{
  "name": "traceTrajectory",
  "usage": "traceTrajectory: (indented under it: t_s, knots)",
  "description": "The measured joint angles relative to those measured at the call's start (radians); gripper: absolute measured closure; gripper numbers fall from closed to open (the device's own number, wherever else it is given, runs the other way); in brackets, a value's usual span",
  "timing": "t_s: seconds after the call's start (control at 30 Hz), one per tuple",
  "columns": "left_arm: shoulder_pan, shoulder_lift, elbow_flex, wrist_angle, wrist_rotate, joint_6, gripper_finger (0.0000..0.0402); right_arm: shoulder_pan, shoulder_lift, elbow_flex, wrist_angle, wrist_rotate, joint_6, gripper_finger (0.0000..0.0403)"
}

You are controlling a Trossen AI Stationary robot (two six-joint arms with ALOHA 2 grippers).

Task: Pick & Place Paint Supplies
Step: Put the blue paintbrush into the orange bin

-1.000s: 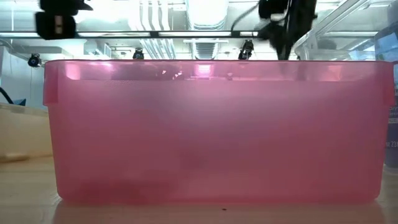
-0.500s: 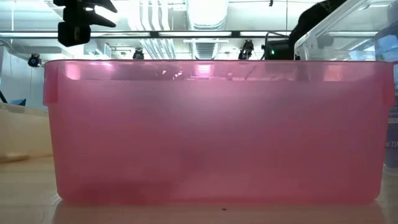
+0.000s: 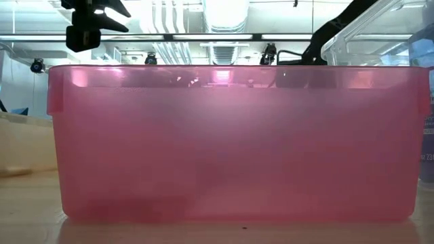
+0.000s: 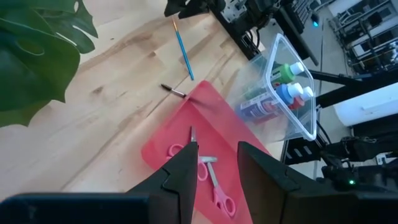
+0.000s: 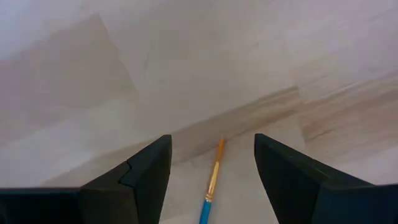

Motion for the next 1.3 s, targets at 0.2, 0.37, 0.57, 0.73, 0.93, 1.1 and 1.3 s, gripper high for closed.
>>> traceTrajectory:
  t_s: [0.2,0.37,0.57,0.73,0.93,1.1,1.3]
  knots:
    - [0.0,0.0,-0.001,0.003,0.001,0.0,0.0281,0.049,0.032,0.0,-0.002,-0.001,0.061,0.0179]
    - [0.0,0.0,-0.001,0.003,0.001,0.0,0.0281,0.054,0.031,-0.017,0.004,0.013,0.055,0.0179]
    - [0.0,0.0,-0.001,0.003,0.002,-0.001,0.0281,0.051,0.031,-0.023,0.014,0.025,0.026,0.0195]
    - [0.0,0.0,-0.001,0.004,0.002,-0.012,0.0281,0.05,0.031,-0.028,0.012,0.033,0.014,0.0263]
    - [0.0,0.0,0.0,0.007,0.002,-0.014,0.0281,0.05,0.031,-0.044,0.026,0.06,-0.024,0.0358]
    - [0.0,-0.001,0.002,0.008,0.006,-0.014,0.0281,0.05,0.031,-0.063,0.052,0.074,-0.081,0.0392]
    - [-0.001,-0.001,0.003,0.008,0.01,-0.014,0.0281,0.079,-0.042,-0.075,0.118,0.125,-0.128,0.0395]
